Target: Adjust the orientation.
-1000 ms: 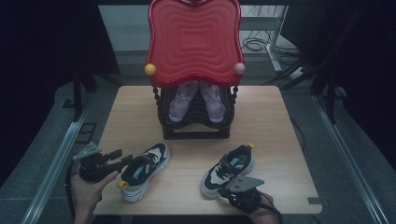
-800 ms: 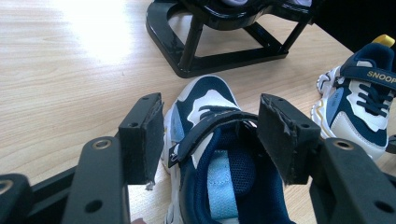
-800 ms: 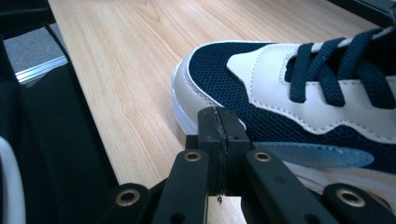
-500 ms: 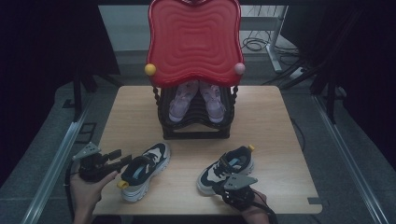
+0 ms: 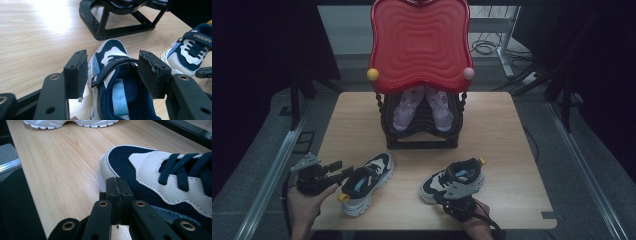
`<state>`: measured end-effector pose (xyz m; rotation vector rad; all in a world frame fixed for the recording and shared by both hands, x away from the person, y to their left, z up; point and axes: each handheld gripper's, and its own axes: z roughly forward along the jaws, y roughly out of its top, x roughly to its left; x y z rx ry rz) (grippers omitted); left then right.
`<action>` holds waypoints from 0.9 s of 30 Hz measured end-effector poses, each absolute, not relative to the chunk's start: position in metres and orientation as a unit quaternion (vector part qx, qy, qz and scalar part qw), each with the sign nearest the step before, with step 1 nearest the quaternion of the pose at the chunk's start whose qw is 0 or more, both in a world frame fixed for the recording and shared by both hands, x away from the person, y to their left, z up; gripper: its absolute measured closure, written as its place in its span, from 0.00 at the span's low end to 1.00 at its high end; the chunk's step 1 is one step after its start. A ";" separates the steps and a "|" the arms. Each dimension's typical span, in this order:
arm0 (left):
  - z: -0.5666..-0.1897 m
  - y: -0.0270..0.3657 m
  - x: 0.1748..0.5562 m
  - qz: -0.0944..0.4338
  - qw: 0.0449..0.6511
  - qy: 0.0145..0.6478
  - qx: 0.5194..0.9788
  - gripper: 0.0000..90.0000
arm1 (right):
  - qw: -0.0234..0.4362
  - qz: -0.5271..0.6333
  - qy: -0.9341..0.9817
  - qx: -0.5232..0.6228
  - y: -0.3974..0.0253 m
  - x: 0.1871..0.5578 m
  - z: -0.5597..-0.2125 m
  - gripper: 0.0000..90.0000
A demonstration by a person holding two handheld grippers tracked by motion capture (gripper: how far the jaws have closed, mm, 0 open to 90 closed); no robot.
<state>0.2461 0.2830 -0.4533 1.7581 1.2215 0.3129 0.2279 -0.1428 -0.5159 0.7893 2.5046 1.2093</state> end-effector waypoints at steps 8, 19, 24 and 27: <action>-0.453 0.284 0.245 0.129 0.469 0.499 0.717 0.46 | 0.134 0.413 0.856 0.280 -0.134 0.235 -0.515 0.99; -0.453 0.285 0.245 0.129 0.468 0.500 0.717 0.46 | 0.142 0.417 0.851 0.285 -0.121 0.242 -0.513 1.00; -0.454 0.285 0.245 0.129 0.468 0.501 0.717 0.46 | 0.153 0.412 0.852 0.284 -0.116 0.245 -0.514 1.00; -0.455 0.284 0.245 0.129 0.466 0.501 0.718 0.46 | 0.155 0.410 0.852 0.285 -0.113 0.247 -0.515 0.99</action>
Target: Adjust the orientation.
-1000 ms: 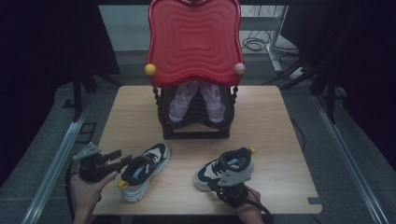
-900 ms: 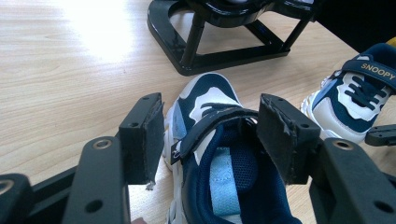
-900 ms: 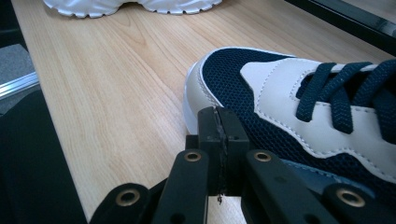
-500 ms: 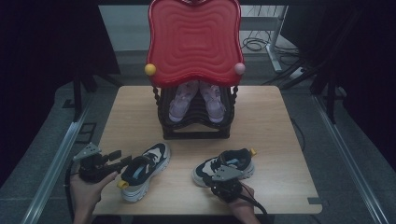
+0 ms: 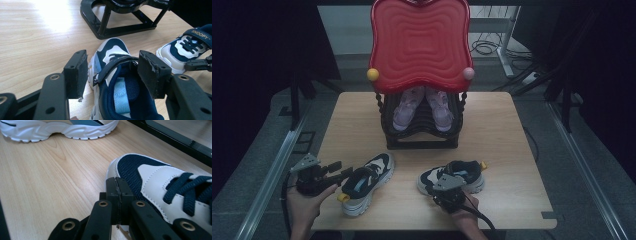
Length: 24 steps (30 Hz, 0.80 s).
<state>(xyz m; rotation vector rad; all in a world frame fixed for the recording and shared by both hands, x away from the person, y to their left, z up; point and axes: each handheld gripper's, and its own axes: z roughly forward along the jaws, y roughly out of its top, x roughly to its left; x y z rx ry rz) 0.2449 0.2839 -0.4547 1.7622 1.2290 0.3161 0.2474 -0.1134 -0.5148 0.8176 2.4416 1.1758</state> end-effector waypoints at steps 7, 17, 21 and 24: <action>-0.455 0.284 0.245 0.129 0.466 0.501 0.718 0.46 | 0.162 0.407 0.850 0.294 -0.108 0.252 -0.514 0.99; -0.455 0.284 0.245 0.129 0.466 0.500 0.718 0.46 | 0.172 0.399 0.851 0.295 -0.097 0.258 -0.515 0.99; -0.454 0.285 0.244 0.130 0.467 0.500 0.718 0.46 | 0.175 0.397 0.850 0.297 -0.095 0.261 -0.516 1.00; -0.455 0.285 0.245 0.129 0.467 0.501 0.718 0.46 | 0.181 0.398 0.848 0.301 -0.093 0.263 -0.516 1.00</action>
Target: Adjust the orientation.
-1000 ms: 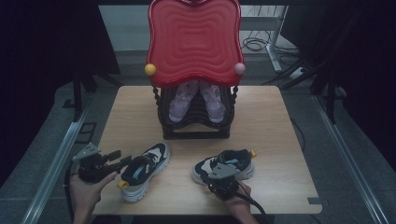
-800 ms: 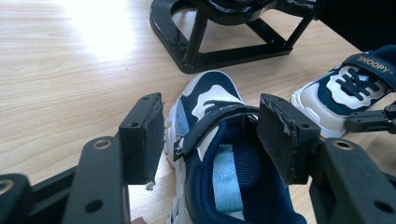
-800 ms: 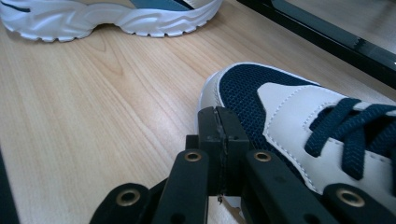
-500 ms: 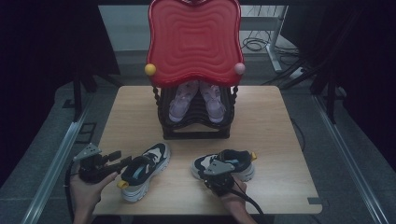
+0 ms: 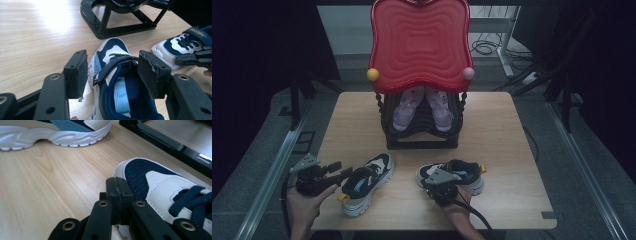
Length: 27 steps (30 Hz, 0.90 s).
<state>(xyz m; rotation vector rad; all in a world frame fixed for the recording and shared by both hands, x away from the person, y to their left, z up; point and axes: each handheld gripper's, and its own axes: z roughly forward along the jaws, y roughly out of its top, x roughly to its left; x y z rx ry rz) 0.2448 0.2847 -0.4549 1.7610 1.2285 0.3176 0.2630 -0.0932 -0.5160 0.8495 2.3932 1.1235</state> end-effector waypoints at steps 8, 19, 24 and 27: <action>-0.455 0.284 0.245 0.129 0.466 0.500 0.719 0.46 | 0.180 0.405 0.845 0.300 -0.094 0.263 -0.515 1.00; -0.454 0.286 0.244 0.131 0.468 0.499 0.718 0.46 | 0.195 0.477 0.800 0.309 -0.138 0.258 -0.461 0.99; -0.455 0.286 0.244 0.130 0.467 0.500 0.718 0.46 | 0.207 0.502 0.767 0.342 -0.177 0.267 -0.447 1.00; -0.455 0.285 0.245 0.129 0.467 0.499 0.719 0.46 | 0.216 0.508 0.752 0.361 -0.198 0.273 -0.442 1.00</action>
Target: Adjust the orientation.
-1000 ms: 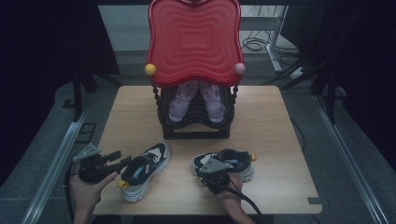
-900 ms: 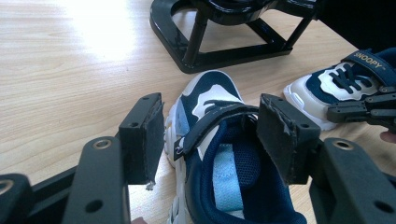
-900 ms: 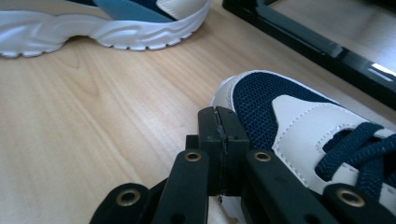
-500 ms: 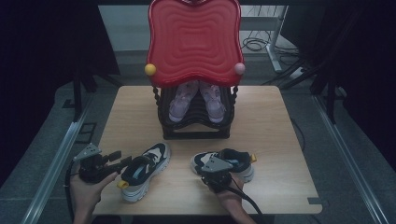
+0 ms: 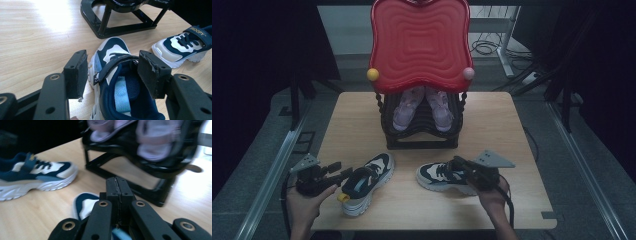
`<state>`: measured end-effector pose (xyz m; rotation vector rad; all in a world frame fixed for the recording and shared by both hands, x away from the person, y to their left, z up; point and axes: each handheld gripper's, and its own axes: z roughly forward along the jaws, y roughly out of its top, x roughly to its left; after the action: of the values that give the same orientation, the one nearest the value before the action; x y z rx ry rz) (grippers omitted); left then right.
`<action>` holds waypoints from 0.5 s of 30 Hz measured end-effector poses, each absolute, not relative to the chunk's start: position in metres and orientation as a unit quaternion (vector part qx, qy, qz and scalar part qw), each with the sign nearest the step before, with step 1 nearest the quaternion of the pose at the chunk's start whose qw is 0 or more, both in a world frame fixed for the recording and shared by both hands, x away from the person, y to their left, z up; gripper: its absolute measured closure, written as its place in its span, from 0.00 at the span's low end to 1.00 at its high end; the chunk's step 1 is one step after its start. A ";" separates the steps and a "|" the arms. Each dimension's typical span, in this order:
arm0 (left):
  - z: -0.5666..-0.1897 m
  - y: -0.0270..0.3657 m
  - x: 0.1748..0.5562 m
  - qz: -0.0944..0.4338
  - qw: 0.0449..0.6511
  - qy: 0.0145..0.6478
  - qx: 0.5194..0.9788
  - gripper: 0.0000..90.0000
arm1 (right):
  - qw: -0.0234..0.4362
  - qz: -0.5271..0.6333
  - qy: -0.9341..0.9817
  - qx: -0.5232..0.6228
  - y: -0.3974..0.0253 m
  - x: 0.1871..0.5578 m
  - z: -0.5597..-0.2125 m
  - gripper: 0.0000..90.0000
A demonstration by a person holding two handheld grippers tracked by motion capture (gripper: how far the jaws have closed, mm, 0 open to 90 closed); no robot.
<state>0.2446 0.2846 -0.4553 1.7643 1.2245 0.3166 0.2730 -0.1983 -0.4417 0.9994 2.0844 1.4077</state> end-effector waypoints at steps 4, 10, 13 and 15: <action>-0.455 0.284 0.245 0.130 0.466 0.498 0.719 0.46 | 0.230 0.510 0.740 0.374 -0.220 0.278 -0.439 1.00; -0.455 0.284 0.245 0.129 0.467 0.498 0.720 0.46 | 0.242 0.501 0.739 0.381 -0.239 0.286 -0.442 1.00; -0.455 0.285 0.244 0.130 0.468 0.498 0.719 0.46 | 0.242 0.496 0.737 0.390 -0.248 0.292 -0.447 1.00; -0.455 0.285 0.244 0.130 0.468 0.499 0.718 0.46 | 0.239 0.492 0.735 0.399 -0.253 0.295 -0.451 1.00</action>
<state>0.2444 0.2854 -0.4548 1.7619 1.2233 0.3183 0.2949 -0.2533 -0.4513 1.0933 2.0131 1.3482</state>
